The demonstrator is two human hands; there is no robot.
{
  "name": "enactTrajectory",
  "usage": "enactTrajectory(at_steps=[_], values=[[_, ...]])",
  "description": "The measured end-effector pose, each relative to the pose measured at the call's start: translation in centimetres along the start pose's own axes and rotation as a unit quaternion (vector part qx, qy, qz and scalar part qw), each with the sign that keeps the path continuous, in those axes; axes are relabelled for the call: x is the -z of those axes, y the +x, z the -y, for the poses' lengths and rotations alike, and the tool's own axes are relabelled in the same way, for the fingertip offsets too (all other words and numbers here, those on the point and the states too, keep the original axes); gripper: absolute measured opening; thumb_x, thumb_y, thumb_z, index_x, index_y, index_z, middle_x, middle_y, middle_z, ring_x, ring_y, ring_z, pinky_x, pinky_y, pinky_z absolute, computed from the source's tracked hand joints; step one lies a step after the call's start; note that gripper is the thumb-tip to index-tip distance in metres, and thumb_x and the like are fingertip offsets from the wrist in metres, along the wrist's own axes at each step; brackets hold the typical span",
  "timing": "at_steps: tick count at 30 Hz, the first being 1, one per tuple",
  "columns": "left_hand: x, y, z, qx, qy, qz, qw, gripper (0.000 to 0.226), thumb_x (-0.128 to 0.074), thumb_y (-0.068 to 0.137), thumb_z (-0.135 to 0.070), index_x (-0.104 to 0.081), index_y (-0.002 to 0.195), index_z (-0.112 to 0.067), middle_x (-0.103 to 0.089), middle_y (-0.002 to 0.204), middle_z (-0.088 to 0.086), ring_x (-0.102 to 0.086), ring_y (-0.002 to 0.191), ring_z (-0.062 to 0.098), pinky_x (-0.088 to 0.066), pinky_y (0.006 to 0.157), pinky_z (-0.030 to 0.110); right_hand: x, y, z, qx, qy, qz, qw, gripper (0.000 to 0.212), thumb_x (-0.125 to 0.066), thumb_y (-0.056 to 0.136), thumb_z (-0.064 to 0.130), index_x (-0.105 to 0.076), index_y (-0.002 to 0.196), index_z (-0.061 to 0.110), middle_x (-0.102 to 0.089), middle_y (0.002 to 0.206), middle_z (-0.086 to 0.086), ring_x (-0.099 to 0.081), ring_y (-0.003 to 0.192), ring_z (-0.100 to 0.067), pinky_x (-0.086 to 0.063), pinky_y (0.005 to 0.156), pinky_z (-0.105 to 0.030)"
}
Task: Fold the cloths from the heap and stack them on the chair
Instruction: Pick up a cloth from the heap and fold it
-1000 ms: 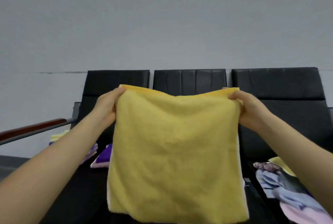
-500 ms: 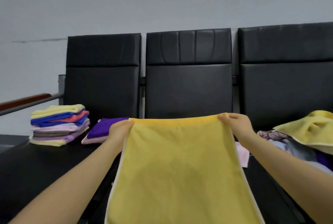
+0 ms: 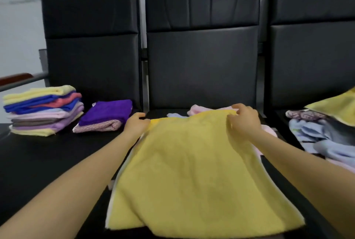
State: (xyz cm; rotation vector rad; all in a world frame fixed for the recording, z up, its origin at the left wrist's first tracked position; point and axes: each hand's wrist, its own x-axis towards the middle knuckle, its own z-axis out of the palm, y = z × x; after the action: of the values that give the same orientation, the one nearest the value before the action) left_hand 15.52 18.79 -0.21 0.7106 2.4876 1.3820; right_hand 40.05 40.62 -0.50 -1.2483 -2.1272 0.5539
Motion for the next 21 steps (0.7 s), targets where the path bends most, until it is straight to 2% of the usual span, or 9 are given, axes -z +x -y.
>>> enactTrajectory(at_steps=[3,5,6,8,12,14,16,19,21], values=[[0.7,-3.4,1.0,-0.028,0.060,0.018,0.998,0.042,-0.058,0.091,-0.019,-0.054,0.133,-0.016,-0.064,0.117,0.006,-0.058,0.098,0.019,-0.047,0.078,0.031,0.6,-3.5,0.9,0.077,-0.005,-0.005,0.997,0.031,-0.061,0.090,0.033,-0.063,0.120,0.026,-0.058,0.120,-0.001,-0.046,0.118,-0.024,-0.044,0.094,-0.043],[1.8,-5.7,1.5,-0.032,0.063,0.037,0.997,0.041,-0.059,0.091,-0.019,-0.054,0.132,-0.016,-0.064,0.109,0.003,-0.058,0.096,0.018,-0.046,0.079,0.031,1.6,-5.5,1.8,0.100,0.027,0.026,0.994,0.023,-0.063,0.086,0.044,-0.066,0.107,0.035,-0.064,0.108,0.010,-0.054,0.107,-0.017,-0.045,0.092,-0.039],[2.5,-6.8,1.5,-0.030,0.060,0.048,0.997,0.041,-0.060,0.091,-0.019,-0.054,0.131,-0.016,-0.064,0.108,0.002,-0.060,0.099,0.018,-0.047,0.083,0.032,2.1,-6.6,2.5,0.100,0.050,0.061,0.992,0.018,-0.063,0.085,0.046,-0.065,0.100,0.036,-0.065,0.100,0.013,-0.057,0.101,-0.014,-0.045,0.090,-0.035],[4.0,-9.2,1.3,-0.018,0.067,0.065,0.995,0.042,-0.061,0.091,-0.021,-0.055,0.132,-0.015,-0.064,0.112,0.004,-0.061,0.102,0.019,-0.047,0.086,0.032,3.1,-9.1,4.0,0.102,0.109,0.153,0.977,0.014,-0.065,0.088,0.039,-0.068,0.093,0.026,-0.067,0.091,0.010,-0.060,0.094,-0.012,-0.046,0.082,-0.027],[6.3,-14.1,2.2,0.021,0.120,0.108,0.987,0.037,-0.062,0.090,-0.027,-0.055,0.125,-0.019,-0.058,0.113,0.002,-0.059,0.100,0.020,-0.050,0.066,0.029,3.8,-15.3,6.3,0.167,0.137,0.251,0.944,0.014,-0.070,0.085,0.035,-0.072,0.086,0.022,-0.067,0.079,0.007,-0.059,0.074,-0.008,-0.048,0.071,-0.024],[7.1,-15.7,3.2,0.041,0.129,0.119,0.984,0.032,-0.066,0.087,-0.030,-0.058,0.116,-0.018,-0.060,0.112,0.002,-0.059,0.096,0.017,-0.049,0.065,0.027,3.7,-17.7,6.4,0.211,0.105,0.297,0.925,0.013,-0.071,0.084,0.038,-0.071,0.086,0.025,-0.061,0.073,0.011,-0.052,0.067,-0.002,-0.042,0.064,-0.017],[8.0,-17.3,3.5,0.058,0.147,0.117,0.980,0.024,-0.067,0.085,-0.035,-0.062,0.100,-0.015,-0.063,0.101,0.001,-0.059,0.087,0.015,-0.051,0.064,0.029,3.8,-19.6,6.2,0.258,0.055,0.356,0.897,0.016,-0.072,0.082,0.040,-0.070,0.091,0.027,-0.056,0.069,0.013,-0.049,0.063,0.000,-0.039,0.062,-0.014],[8.7,-19.0,3.9,0.039,0.212,0.083,0.973,0.026,-0.069,0.082,-0.040,-0.061,0.088,-0.017,-0.065,0.089,0.000,-0.062,0.078,0.017,-0.055,0.070,0.035,3.8,-20.8,6.0,0.309,-0.032,0.404,0.860,0.028,-0.072,0.082,0.042,-0.065,0.104,0.027,-0.053,0.077,0.013,-0.048,0.069,-0.003,-0.040,0.068,-0.017],[8.7,-20.6,4.1,0.045,0.198,0.106,0.973,0.027,-0.068,0.084,-0.039,-0.060,0.090,-0.014,-0.064,0.087,-0.001,-0.062,0.073,0.014,-0.055,0.062,0.030,3.8,-21.2,6.1,0.333,-0.077,0.402,0.850,0.034,-0.071,0.082,0.042,-0.061,0.111,0.027,-0.053,0.084,0.011,-0.048,0.075,-0.005,-0.042,0.074,-0.023]])
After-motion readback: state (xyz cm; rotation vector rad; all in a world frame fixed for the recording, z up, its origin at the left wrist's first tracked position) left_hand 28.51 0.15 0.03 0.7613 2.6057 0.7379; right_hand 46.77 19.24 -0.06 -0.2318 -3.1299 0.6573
